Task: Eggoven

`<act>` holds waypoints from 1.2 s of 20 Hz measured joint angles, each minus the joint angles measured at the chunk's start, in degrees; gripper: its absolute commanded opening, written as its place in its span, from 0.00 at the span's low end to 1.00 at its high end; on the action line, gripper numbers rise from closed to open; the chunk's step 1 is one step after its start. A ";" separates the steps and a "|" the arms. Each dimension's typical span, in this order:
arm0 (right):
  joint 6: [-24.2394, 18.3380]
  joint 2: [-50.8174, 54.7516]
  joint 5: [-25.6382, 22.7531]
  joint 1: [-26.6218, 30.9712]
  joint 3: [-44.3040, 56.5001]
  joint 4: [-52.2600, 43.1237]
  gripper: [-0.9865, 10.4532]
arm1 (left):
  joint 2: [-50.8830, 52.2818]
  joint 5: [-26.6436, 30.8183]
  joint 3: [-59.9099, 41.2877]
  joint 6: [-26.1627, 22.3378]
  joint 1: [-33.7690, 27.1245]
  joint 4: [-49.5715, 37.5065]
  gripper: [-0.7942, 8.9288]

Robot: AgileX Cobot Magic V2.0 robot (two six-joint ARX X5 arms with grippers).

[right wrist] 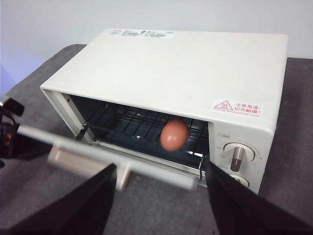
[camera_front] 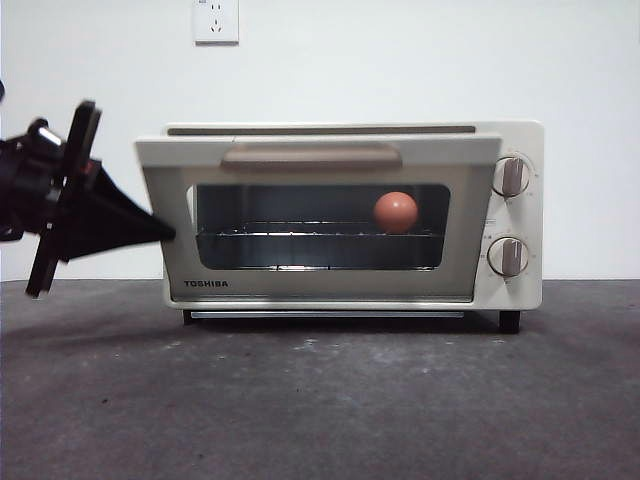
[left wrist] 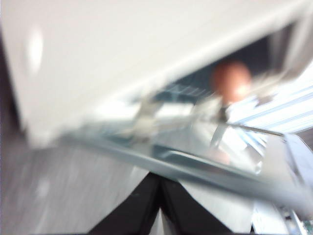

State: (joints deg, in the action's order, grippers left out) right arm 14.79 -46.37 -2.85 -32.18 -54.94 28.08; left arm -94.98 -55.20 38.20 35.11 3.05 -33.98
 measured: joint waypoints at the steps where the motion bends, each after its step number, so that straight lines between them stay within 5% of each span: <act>1: 0.00 0.00 0.00 0.00 0.00 0.00 0.34 | 0.00 0.04 0.15 1.27 -0.15 -1.95 0.09; 7: 0.00 0.00 0.00 0.00 0.00 0.04 0.34 | 0.09 0.94 1.99 7.58 -0.57 -7.96 0.09; 16: 0.00 0.00 0.00 0.00 0.00 4.76 0.34 | 5.73 1.46 1.99 8.87 1.03 -3.76 0.09; 24: 0.00 -0.33 0.15 0.00 0.00 7.48 0.34 | 23.06 13.79 1.99 -1.29 7.26 18.69 0.09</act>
State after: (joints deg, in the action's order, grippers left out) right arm 14.79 -46.70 -2.70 -32.18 -54.94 35.55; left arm -71.92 -41.41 40.18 33.82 10.31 -15.29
